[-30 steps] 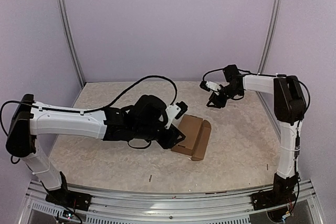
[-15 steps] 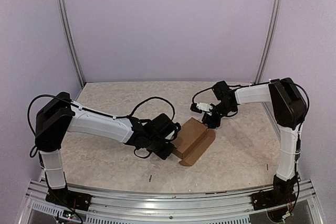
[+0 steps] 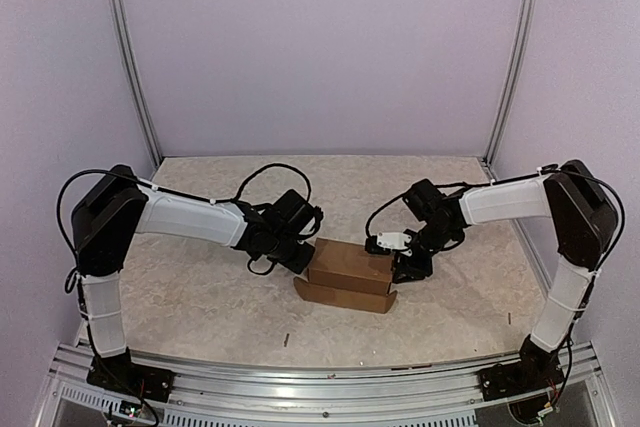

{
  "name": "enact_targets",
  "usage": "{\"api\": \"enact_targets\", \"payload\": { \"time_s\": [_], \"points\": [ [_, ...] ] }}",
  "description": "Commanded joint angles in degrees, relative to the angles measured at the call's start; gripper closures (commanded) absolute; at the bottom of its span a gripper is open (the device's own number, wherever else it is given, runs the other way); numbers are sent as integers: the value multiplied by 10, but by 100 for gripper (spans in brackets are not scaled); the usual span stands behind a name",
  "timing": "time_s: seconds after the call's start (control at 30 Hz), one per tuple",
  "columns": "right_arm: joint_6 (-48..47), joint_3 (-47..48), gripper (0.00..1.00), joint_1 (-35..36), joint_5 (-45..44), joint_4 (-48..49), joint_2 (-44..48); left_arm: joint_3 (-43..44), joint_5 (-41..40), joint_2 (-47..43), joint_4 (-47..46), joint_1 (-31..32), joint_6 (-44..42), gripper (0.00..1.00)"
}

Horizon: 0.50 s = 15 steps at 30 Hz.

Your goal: Fold the paper box

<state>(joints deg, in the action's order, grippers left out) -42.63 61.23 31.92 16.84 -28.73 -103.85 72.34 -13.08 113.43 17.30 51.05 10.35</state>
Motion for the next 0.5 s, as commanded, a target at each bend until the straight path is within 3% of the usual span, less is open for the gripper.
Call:
{"api": "enact_targets", "payload": {
  "time_s": [0.0, 0.33, 0.47],
  "points": [
    [-21, -22, 55, 6, -27, -28, 40, -18, -2, -12, -48, -8, -25, 58],
    [-73, 56, 52, 0, -62, -144, 87, -143, -57, -144, -72, -2, 48, 50],
    [-65, 93, 45, 0, -69, -97, 90, -205, -57, -207, -123, 30, 81, 49]
  ]
}}
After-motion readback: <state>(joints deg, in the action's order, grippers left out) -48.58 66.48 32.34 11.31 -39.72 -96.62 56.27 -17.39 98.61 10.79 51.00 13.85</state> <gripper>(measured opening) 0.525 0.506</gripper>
